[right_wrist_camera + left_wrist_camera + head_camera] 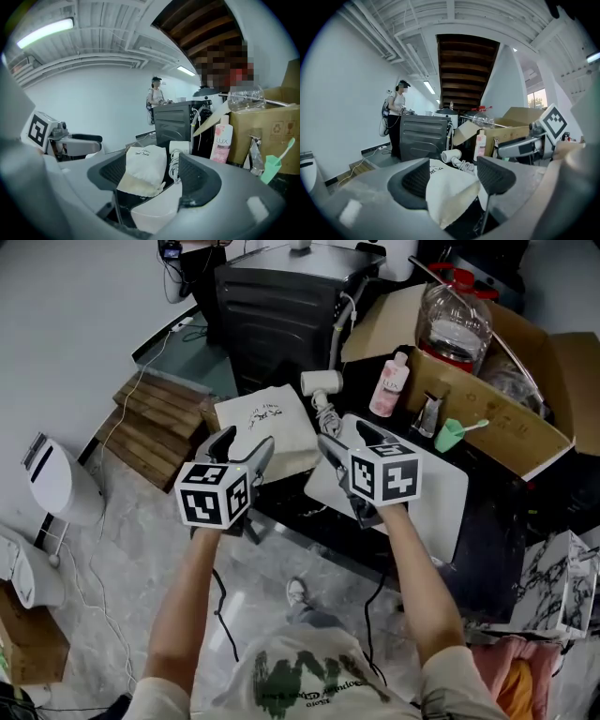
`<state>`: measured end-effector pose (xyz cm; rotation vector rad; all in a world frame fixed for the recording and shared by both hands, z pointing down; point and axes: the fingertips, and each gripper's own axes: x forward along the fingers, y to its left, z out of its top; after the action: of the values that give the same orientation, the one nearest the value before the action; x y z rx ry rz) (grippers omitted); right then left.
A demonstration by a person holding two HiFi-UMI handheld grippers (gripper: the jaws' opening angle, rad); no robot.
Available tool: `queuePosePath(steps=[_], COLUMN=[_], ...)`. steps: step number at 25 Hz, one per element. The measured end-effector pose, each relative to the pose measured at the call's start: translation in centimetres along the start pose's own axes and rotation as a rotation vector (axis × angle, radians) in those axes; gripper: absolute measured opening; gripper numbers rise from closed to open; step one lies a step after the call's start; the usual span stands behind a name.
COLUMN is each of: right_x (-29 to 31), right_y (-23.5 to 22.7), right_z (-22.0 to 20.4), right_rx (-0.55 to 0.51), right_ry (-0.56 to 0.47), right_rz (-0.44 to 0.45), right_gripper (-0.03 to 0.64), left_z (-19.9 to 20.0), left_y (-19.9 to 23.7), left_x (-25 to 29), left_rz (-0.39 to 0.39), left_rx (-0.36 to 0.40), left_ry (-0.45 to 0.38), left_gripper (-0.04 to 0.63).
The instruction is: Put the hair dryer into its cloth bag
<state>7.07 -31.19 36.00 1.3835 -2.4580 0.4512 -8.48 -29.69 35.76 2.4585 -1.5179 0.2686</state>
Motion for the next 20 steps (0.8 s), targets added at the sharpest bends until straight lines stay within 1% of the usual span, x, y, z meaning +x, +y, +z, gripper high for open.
queuePosePath(steps=[10,15,20], right_x=[7.1,10.6,13.5], right_y=[-4.6,-6.0,-7.5], right_z=[0.5,-0.7,-2.6], right_rx=[0.04,0.077,0.107], right_ry=[0.075,0.151,0.255], right_rz=[0.002,0.016,-0.015], right_gripper=[0.337,0.337,0.336], left_z=[0.8,0.3,0.4], left_y=[3.2,5.1,6.6], left_x=[6.5,7.8,8.6], left_rz=[0.007,0.03,0.023], left_rx=[0.016,0.019,0.031], left_ry=[0.045,0.072,0.086], left_gripper=[0.325,0.325,0.325])
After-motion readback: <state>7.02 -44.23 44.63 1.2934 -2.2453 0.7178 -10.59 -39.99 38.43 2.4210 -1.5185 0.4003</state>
